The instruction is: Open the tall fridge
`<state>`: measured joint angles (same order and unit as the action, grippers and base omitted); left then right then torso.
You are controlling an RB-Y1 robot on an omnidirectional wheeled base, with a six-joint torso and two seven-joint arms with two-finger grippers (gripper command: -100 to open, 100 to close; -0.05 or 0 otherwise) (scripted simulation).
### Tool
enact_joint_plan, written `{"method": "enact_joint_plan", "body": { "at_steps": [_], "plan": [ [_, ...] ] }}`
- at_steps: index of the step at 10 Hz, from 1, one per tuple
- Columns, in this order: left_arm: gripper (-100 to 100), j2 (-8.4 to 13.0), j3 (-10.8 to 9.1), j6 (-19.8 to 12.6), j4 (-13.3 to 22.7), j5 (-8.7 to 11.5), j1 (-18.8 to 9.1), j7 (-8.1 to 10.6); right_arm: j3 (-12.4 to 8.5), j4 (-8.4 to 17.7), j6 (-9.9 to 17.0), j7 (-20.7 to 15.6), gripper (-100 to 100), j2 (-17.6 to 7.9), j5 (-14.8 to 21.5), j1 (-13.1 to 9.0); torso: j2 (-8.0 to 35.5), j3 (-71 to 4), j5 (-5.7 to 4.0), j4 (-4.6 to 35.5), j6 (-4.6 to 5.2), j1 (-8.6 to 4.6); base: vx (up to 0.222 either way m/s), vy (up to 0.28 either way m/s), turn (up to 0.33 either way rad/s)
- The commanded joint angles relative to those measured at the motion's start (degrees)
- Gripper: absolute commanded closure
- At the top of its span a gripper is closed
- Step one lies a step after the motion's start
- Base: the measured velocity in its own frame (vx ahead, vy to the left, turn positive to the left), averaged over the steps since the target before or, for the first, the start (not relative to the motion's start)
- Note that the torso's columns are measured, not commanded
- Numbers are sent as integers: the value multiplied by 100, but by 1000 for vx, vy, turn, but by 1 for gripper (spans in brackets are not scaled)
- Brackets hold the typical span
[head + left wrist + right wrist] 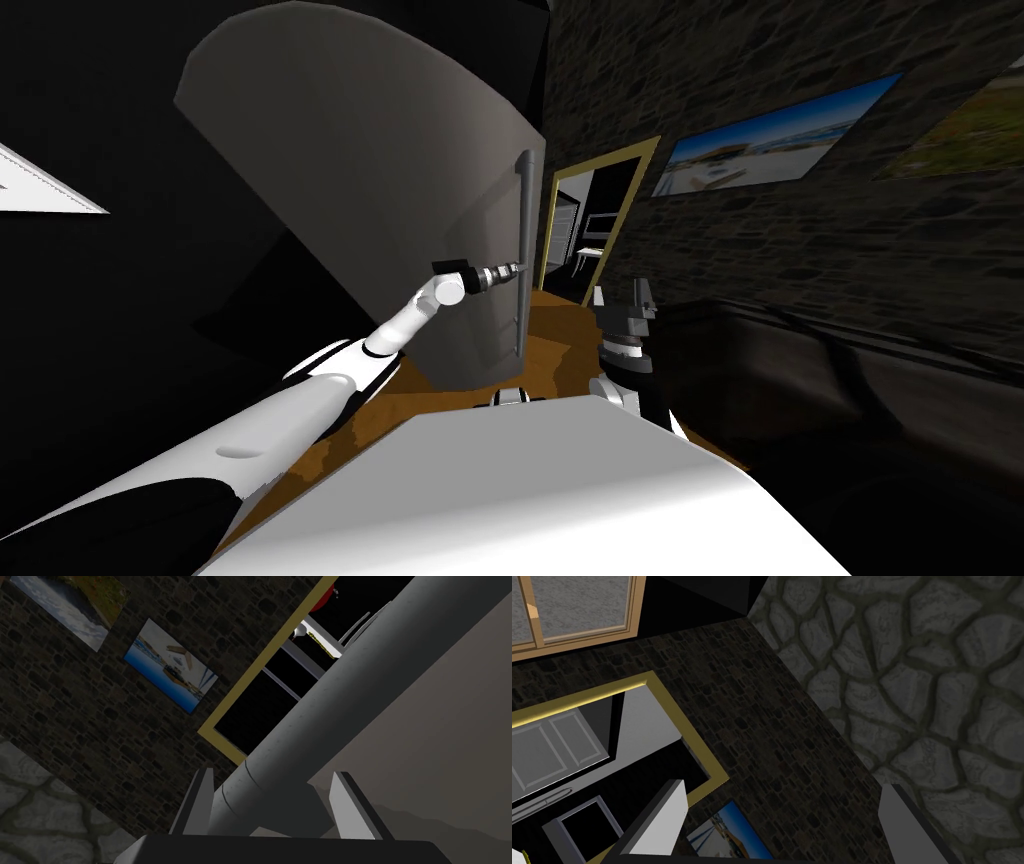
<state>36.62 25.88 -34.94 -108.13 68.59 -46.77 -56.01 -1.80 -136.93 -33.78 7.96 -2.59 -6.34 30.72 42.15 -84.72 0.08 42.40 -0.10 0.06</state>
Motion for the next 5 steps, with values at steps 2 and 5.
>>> {"method": "enact_joint_plan", "body": {
  "at_steps": [2,5],
  "plan": [
    [100,-44,187,48,-306,568,-100,-272,0,0,0,0,0,-1,0,-1,34,25,6,1,10,22,-172,159,-67],
    [100,-50,338,44,-396,864,-130,-500,0,0,0,0,0,0,0,0,-7,-2,-9,-11,15,-16,-97,93,-21]
  ]
}}
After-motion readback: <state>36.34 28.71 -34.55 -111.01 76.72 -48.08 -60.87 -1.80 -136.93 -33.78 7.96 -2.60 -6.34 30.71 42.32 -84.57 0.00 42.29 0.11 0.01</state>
